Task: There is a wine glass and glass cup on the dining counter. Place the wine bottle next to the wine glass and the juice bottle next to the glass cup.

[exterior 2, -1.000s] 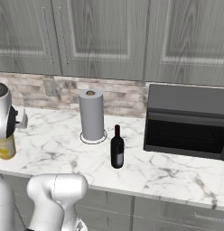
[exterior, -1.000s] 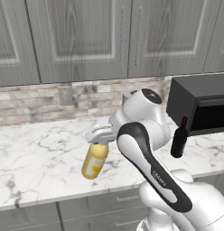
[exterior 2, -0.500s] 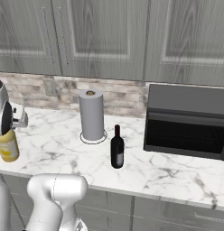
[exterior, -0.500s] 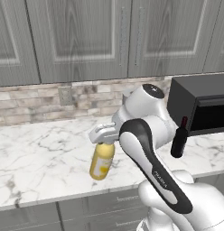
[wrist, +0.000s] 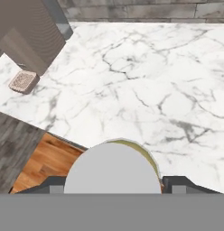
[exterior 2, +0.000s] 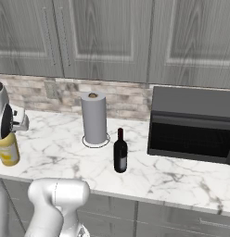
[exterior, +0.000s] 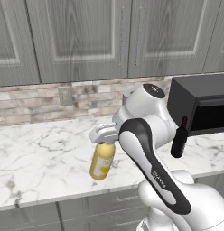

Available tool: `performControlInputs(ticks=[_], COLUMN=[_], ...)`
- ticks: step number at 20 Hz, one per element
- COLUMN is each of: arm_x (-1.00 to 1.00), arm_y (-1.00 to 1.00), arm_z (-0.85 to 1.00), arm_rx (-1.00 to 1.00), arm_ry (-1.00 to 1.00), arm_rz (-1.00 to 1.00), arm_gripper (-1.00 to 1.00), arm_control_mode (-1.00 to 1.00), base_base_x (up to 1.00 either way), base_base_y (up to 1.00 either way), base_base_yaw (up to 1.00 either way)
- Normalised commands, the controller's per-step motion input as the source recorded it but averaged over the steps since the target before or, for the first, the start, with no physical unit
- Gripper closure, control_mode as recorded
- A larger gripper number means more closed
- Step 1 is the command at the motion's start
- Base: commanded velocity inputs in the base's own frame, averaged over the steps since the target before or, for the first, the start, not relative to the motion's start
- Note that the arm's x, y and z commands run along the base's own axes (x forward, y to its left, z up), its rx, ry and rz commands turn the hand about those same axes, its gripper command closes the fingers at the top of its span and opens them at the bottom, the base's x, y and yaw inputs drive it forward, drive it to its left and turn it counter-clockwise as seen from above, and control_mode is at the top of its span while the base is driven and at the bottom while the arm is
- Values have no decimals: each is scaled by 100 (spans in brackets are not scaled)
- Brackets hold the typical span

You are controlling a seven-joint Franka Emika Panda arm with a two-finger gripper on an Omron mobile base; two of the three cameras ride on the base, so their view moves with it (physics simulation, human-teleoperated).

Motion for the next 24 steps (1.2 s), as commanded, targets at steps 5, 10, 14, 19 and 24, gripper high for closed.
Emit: performControlInputs(ticks=[5, 10, 14, 19, 24], arm_x=[0, 0, 0, 0, 0], arm_y=[0, 0, 0, 0, 0], arm_z=[0, 0, 0, 0, 0], arm_rx=[0, 0, 0, 0, 0], arm_ry=[0, 0, 0, 0, 0], arm_rz=[0, 0, 0, 0, 0], arm_gripper=[100, 100, 100, 100, 100], arm_control_mode=[-100, 100, 100, 100, 100], base_base_x=[0, -8, -46, -60, -50], base_base_y=[0, 1, 8, 7, 5], base_base_yaw=[0, 0, 0, 0, 29])
